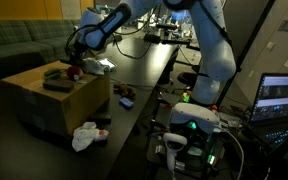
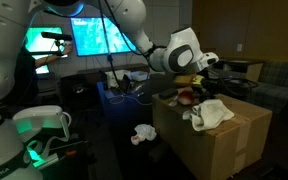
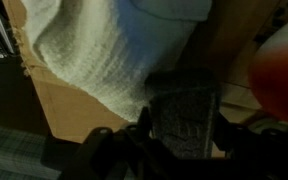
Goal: Remove the brown toy from the box and replace it with the towel, remove the blue object from the box and replace it with the gray duster and remove the orange plush toy from the box and replace it with the duster, remove the duster and replace it with the plastic bag
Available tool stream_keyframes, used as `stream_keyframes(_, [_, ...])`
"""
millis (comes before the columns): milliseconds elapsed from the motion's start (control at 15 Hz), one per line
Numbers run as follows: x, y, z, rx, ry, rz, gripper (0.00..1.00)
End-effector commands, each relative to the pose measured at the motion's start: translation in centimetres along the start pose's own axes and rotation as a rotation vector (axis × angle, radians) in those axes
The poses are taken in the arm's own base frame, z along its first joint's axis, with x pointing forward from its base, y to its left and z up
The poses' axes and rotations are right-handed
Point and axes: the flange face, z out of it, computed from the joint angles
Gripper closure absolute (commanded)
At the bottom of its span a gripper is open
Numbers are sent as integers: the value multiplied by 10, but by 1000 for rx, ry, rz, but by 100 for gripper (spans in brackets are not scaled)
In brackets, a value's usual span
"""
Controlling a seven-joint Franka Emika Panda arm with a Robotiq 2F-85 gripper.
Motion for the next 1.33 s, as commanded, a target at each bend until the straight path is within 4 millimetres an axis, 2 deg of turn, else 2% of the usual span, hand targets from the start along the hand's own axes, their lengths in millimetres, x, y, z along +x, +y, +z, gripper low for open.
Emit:
stream_keyframes(0, [15, 6, 12, -31, 33, 22, 22])
stream_keyframes(200, [16, 9, 13, -39, 30, 34, 2])
stream_keyframes(267, [17, 11, 10, -37, 29, 37, 0])
stream_keyframes(533, [17, 13, -11, -16, 26, 60, 0])
stream_keyframes(800, [14, 10, -43, 12, 40, 92, 0])
stream_keyframes(1067, [1, -11, -63, 60, 35, 125, 0])
stream_keyframes(1267, [-13, -34, -63, 88, 22, 125, 0])
